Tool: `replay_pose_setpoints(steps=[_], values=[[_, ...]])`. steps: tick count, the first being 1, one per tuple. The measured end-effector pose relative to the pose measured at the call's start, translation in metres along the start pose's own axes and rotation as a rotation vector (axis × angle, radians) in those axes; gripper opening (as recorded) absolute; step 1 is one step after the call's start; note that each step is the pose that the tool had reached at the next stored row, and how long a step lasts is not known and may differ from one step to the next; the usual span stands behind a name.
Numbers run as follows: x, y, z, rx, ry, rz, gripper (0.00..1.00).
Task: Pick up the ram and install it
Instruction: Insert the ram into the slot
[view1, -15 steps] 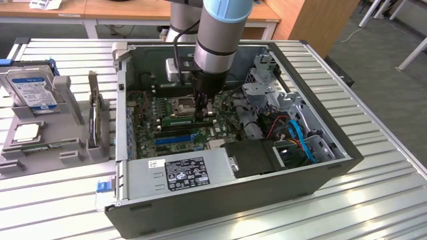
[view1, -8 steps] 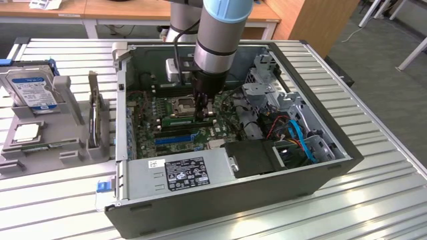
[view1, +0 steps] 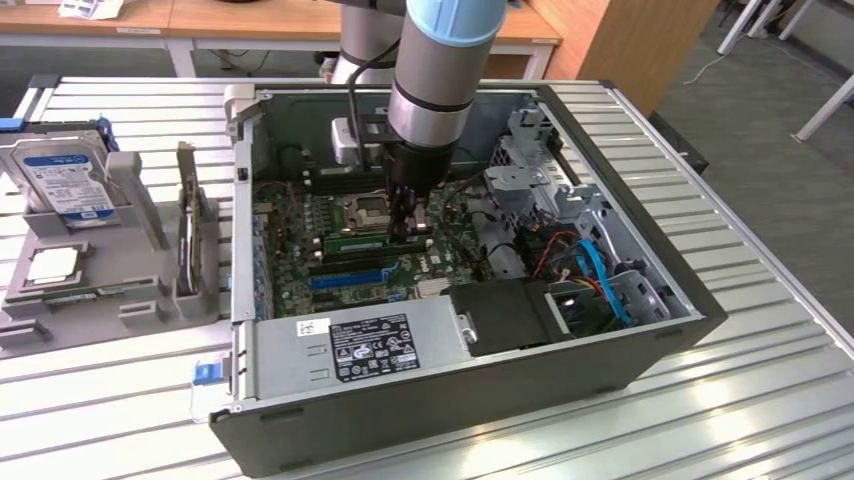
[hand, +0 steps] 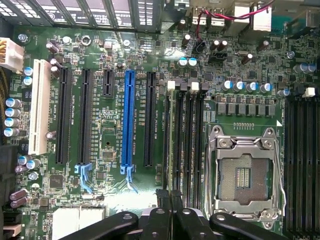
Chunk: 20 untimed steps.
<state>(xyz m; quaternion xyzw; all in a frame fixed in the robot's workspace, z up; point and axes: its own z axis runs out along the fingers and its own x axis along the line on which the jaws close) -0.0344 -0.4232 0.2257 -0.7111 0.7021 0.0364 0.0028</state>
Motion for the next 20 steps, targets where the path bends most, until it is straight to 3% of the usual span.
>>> replay_pose_setpoints(steps=[20], values=[[0.0001, -0.0001, 0.0020, -0.0001, 0.0002, 0.000, 0.12]])
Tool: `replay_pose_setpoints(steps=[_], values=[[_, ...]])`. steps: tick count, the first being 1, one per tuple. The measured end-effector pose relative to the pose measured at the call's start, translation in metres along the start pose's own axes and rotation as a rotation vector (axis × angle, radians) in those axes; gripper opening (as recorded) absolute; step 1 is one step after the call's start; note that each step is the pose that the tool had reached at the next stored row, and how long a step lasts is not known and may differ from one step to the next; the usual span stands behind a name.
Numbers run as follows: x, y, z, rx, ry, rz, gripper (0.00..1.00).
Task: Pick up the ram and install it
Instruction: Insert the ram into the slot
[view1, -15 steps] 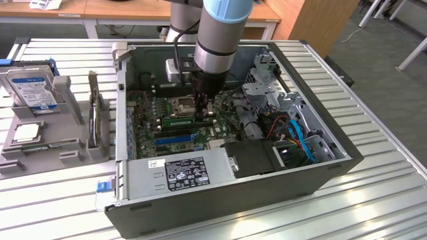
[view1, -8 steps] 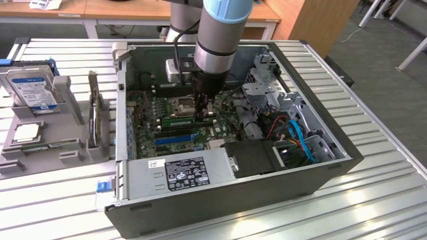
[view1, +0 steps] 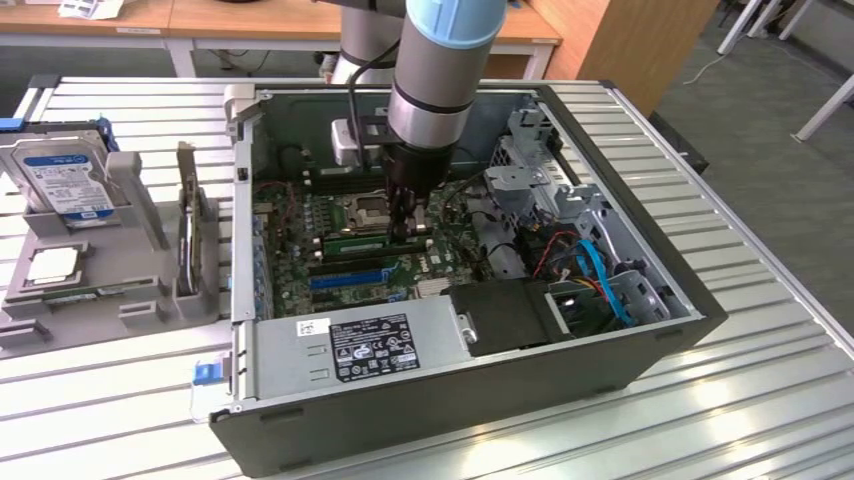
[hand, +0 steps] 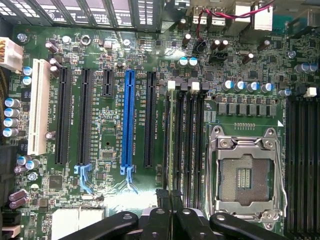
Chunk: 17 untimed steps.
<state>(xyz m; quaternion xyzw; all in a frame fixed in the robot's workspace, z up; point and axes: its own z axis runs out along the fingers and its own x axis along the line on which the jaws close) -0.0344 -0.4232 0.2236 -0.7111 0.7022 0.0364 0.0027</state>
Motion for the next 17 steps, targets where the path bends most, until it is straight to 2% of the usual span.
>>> replay_pose_setpoints(steps=[17], values=[[0.0001, -0.0001, 0.0016, 0.0000, 0.0000, 0.000, 0.12]])
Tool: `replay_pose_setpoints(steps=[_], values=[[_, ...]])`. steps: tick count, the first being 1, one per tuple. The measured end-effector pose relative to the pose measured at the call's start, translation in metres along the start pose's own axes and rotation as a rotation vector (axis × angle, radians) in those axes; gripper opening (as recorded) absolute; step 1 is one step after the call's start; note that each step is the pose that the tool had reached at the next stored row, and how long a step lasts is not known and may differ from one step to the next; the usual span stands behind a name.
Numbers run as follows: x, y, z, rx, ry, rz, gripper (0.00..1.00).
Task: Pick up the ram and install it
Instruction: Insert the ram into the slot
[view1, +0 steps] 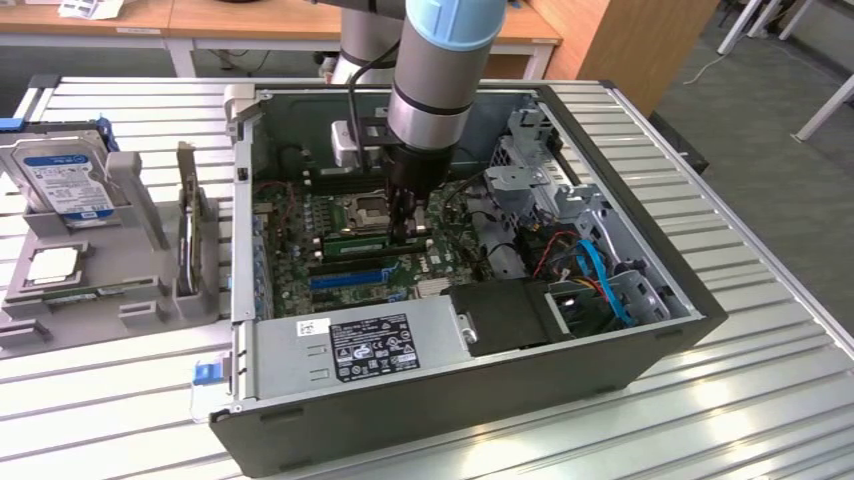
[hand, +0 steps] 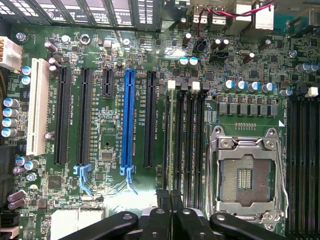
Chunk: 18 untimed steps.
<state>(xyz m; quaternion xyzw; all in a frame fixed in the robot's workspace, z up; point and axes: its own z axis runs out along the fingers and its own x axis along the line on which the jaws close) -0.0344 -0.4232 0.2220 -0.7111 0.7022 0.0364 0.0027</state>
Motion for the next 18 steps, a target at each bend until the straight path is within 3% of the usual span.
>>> replay_pose_setpoints(steps=[4, 5, 18], values=[[-0.0001, -0.0001, 0.0003, 0.0004, -0.0008, 0.000, 0.13], [-0.0001, -0.0001, 0.0002, 0.0002, -0.0005, 0.000, 0.19], [-0.0002, 0.0001, -0.0018, 0.0001, -0.0008, 0.000, 0.19]])
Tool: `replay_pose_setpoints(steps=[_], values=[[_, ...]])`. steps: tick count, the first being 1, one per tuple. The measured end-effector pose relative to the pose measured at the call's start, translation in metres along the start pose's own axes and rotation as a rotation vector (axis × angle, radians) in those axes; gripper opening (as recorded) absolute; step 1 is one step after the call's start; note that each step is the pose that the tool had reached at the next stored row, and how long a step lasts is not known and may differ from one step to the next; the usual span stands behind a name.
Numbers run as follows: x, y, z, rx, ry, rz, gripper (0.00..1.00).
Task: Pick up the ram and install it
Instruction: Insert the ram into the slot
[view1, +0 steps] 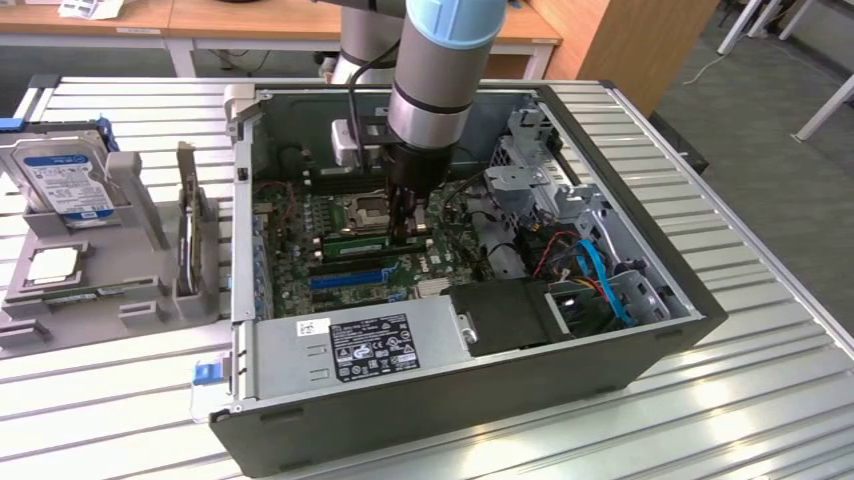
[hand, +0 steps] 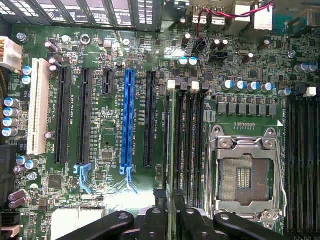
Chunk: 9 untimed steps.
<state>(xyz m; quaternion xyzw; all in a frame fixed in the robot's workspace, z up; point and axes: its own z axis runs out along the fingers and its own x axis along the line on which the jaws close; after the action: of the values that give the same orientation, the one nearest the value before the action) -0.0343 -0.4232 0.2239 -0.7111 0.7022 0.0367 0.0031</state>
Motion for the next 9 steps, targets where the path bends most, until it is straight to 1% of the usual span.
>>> replay_pose_setpoints(steps=[9], values=[[0.0001, 0.0000, -0.0001, -0.0001, 0.0002, 0.000, 0.20]])
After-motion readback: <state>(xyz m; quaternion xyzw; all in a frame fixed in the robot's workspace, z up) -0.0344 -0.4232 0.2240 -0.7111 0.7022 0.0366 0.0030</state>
